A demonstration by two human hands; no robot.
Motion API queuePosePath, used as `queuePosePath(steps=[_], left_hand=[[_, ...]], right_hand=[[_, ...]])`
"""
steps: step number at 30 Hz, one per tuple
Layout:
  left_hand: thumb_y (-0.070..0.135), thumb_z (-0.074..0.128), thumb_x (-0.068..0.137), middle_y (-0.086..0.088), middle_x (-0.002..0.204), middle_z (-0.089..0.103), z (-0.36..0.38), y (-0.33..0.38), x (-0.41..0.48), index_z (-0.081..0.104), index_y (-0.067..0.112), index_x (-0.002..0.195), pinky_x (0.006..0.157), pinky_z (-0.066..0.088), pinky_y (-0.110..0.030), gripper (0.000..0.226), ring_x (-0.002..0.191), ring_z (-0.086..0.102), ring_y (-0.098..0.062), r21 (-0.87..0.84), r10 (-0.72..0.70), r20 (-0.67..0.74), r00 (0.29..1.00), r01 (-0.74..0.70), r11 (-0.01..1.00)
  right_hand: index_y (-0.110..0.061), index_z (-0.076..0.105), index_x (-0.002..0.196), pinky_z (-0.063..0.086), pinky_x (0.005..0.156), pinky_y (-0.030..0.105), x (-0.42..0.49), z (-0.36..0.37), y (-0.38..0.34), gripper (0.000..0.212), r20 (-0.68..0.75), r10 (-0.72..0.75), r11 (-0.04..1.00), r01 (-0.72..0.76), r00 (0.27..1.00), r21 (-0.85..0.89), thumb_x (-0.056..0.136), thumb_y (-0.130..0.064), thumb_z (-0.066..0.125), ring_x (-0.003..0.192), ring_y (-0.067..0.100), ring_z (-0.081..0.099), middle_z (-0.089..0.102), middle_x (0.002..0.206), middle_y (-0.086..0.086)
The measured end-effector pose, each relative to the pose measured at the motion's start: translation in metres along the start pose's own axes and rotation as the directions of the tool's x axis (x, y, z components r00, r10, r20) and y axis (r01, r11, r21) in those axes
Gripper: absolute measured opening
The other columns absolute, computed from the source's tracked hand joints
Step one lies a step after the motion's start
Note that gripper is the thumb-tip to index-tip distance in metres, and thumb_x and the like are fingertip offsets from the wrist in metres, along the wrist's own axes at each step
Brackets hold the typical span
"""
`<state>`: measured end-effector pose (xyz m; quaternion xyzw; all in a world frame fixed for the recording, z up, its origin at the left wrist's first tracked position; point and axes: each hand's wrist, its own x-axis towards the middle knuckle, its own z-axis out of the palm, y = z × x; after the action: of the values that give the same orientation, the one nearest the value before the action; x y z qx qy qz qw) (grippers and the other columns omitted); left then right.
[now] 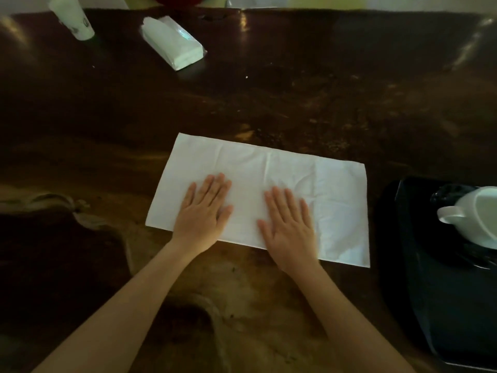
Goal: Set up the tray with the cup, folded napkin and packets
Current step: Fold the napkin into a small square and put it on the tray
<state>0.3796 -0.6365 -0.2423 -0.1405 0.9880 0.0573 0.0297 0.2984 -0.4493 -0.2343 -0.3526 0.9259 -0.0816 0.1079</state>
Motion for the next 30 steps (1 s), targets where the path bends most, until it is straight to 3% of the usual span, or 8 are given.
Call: queuePosePath(steps=[5, 9, 12, 16, 19, 25, 28, 30], left_hand=[[0.058, -0.005, 0.090, -0.003, 0.157, -0.005, -0.006, -0.041, -0.012, -0.006, 0.022, 0.146, 0.116, -0.010, -0.033, 0.066, 0.143, -0.016, -0.015, 0.005, 0.153, 0.110, 0.982, -0.154, 0.988], [0.068, 0.005, 0.084, 0.006, 0.154, -0.015, -0.030, -0.075, -0.026, -0.006, 0.026, 0.145, 0.112, -0.019, -0.021, 0.075, 0.138, -0.024, -0.002, -0.079, 0.315, 0.281, 0.906, -0.305, 0.949], [0.064, 0.012, 0.087, 0.000, 0.152, 0.022, -0.049, -0.077, -0.033, 0.029, 0.019, 0.142, 0.113, 0.017, -0.026, 0.072, 0.142, 0.013, -0.007, 0.064, 0.412, 0.185, 0.892, -0.430, 0.901], [0.022, 0.072, 0.076, -0.012, 0.116, 0.066, -0.058, -0.057, -0.031, 0.056, 0.009, 0.123, 0.081, 0.057, -0.035, 0.051, 0.103, 0.066, -0.025, 0.311, 0.550, 0.216, 0.807, -0.591, 0.744], [0.007, 0.076, 0.069, -0.015, 0.108, 0.068, -0.052, -0.048, -0.040, 0.055, 0.009, 0.122, 0.066, 0.059, -0.036, 0.057, 0.083, 0.069, -0.026, 0.312, 0.532, 0.187, 0.826, -0.563, 0.765], [0.029, 0.068, 0.078, -0.006, 0.063, 0.064, -0.049, -0.017, -0.049, 0.066, 0.009, 0.087, 0.039, 0.044, -0.020, 0.022, 0.045, 0.055, -0.015, 0.367, 0.451, 0.107, 0.886, -0.457, 0.810], [0.016, 0.085, 0.054, -0.008, 0.051, 0.059, -0.060, -0.002, -0.048, 0.070, 0.007, 0.072, 0.035, 0.041, -0.020, 0.026, 0.036, 0.053, -0.016, 0.418, 0.437, 0.067, 0.897, -0.423, 0.804], [0.011, 0.089, 0.044, -0.009, 0.050, 0.059, -0.061, 0.002, -0.048, 0.069, 0.006, 0.068, 0.034, 0.042, -0.021, 0.032, 0.036, 0.054, -0.017, 0.410, 0.423, 0.066, 0.904, -0.411, 0.814]], right_hand=[[-0.027, -0.016, 0.146, -0.014, 0.116, 0.033, -0.050, -0.018, 0.056, 0.064, 0.044, 0.207, 0.977, -0.204, 0.977, -0.054, 0.091, -0.056, 0.001, 0.142, 0.015, -0.021, -0.019, 0.155, -0.005], [-0.029, -0.017, 0.144, -0.014, 0.113, 0.032, -0.062, -0.033, 0.078, 0.063, 0.168, 0.162, 0.987, -0.160, 0.972, -0.025, 0.094, -0.055, 0.010, 0.140, 0.013, -0.023, -0.021, 0.155, -0.005], [-0.022, 0.007, 0.149, 0.004, 0.116, 0.033, -0.059, -0.058, 0.079, 0.062, 0.201, 0.107, 0.994, -0.099, 0.974, -0.049, 0.097, -0.040, 0.036, 0.146, 0.018, -0.002, 0.001, 0.159, 0.002], [-0.012, 0.036, 0.139, 0.038, 0.105, 0.030, -0.071, -0.071, 0.052, 0.048, 0.186, 0.107, 0.979, -0.071, 0.977, -0.192, 0.093, -0.019, 0.050, 0.133, 0.023, 0.037, 0.036, 0.147, 0.008], [-0.005, 0.042, 0.132, 0.049, 0.095, 0.030, -0.082, -0.060, 0.038, 0.041, 0.231, 0.103, 0.954, -0.031, 0.967, -0.297, 0.092, -0.014, 0.047, 0.122, 0.026, 0.046, 0.041, 0.140, 0.014], [0.002, 0.057, 0.107, 0.053, 0.070, 0.034, -0.069, -0.057, 0.022, 0.051, 0.297, 0.164, 0.881, -0.004, 0.941, -0.473, 0.089, -0.045, 0.049, 0.086, 0.031, 0.061, 0.060, 0.103, 0.021], [0.005, 0.064, 0.103, 0.057, 0.060, 0.037, -0.067, -0.058, 0.012, 0.031, 0.283, 0.213, 0.753, 0.027, 0.935, -0.658, 0.084, -0.015, 0.051, 0.074, 0.039, 0.067, 0.066, 0.095, 0.029], [0.010, 0.049, 0.120, 0.057, 0.072, 0.041, -0.067, -0.051, 0.014, 0.035, 0.294, 0.166, 0.700, 0.097, 0.941, -0.707, 0.088, -0.001, 0.040, 0.089, 0.042, 0.066, 0.059, 0.112, 0.035]])
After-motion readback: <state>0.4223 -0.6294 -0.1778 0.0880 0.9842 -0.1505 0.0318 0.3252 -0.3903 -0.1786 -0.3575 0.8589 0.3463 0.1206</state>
